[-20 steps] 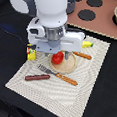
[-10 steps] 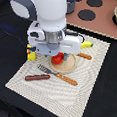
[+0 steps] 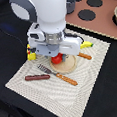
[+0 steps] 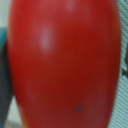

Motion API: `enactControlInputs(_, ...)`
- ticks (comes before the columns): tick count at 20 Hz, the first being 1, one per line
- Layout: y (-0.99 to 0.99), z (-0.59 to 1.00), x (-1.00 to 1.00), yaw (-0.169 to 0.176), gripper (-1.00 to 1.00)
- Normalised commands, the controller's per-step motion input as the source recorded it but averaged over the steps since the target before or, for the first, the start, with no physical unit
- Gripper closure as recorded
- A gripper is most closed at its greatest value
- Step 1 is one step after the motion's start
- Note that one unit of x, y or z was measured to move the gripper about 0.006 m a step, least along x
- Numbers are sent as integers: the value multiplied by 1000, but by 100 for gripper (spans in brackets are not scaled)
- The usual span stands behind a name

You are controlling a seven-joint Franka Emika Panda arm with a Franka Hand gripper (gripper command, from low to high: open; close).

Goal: Interact with the objects in diverse but meaningful ways.

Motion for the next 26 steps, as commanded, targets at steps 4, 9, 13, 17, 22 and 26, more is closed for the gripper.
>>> enactControlInputs(4,0,113,138,-5,100)
enactControlInputs(9,0,324,-138,0,100)
enactControlInputs(13,0,289,-36,0,100)
enactControlInputs(17,-18,276,-11,0,100)
enactControlInputs(22,-334,104,-267,1,100)
enactControlInputs(26,-604,0,-608,0,100)
